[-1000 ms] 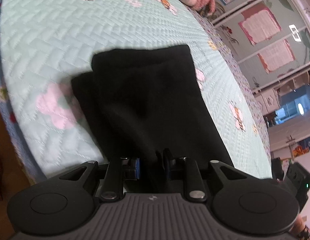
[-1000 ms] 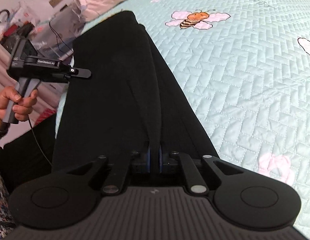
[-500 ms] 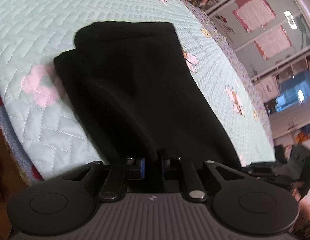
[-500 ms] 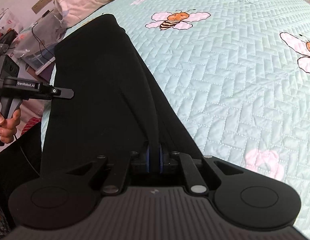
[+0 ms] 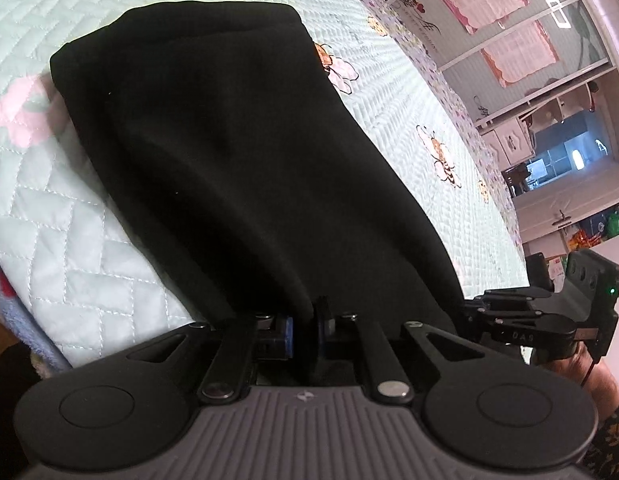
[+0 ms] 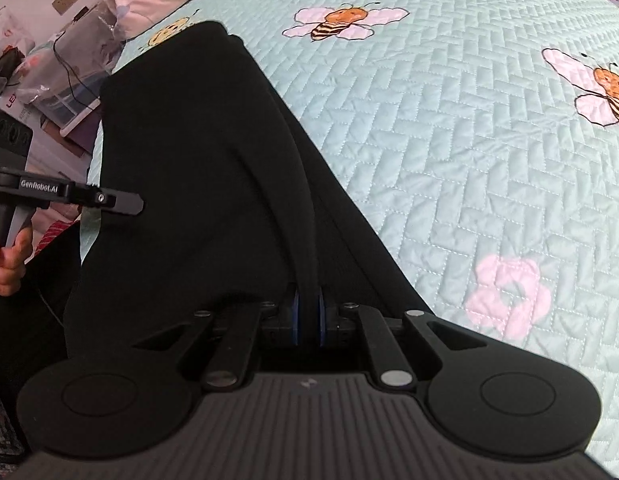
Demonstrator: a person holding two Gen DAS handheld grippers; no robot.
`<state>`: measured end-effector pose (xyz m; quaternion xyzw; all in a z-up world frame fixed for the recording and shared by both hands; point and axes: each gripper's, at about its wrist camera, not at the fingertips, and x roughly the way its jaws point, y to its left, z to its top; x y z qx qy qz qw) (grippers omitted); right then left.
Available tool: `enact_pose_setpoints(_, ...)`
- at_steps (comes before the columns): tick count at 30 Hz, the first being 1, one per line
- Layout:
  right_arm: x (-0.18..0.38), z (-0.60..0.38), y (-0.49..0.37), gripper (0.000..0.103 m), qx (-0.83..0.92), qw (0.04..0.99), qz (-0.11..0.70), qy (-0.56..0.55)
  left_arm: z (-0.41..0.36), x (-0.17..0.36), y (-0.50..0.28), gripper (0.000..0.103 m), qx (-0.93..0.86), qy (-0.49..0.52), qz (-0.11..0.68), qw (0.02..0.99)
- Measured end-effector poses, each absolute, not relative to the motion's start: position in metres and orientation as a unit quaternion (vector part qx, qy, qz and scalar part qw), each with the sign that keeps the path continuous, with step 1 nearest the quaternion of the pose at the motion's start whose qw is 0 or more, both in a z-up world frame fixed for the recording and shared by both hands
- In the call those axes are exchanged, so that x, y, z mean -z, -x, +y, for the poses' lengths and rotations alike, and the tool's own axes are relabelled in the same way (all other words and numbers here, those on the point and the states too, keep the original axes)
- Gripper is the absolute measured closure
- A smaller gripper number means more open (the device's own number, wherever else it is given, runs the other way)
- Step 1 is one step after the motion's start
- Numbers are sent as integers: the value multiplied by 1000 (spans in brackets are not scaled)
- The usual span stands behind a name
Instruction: Fold clothes
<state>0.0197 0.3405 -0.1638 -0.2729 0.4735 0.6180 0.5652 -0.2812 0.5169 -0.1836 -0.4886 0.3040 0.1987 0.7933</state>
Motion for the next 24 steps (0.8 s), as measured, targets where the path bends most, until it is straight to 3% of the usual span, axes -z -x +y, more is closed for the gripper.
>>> enact_pose_setpoints(5, 167, 339, -21, 90, -614, 575, 471, 266, 518, 183, 285, 92, -206, 496, 306, 786)
enact_pose_setpoints(13, 165, 321, -17, 63, -601, 624, 448, 220, 524, 166, 311, 91, -247, 508, 288, 774)
enact_pose_setpoints(16, 159, 308, -12, 49, -586, 661, 424, 196, 522, 153, 320, 82, -281, 480, 292, 778)
enact_pose_setpoints(18, 155, 299, -12, 40, -572, 687, 414, 170, 522, 152, 327, 63, -295, 474, 298, 774)
enact_pose_setpoints(24, 157, 277, -17, 39, -536, 723, 416, 129, 525, 145, 342, 63, -297, 479, 285, 776)
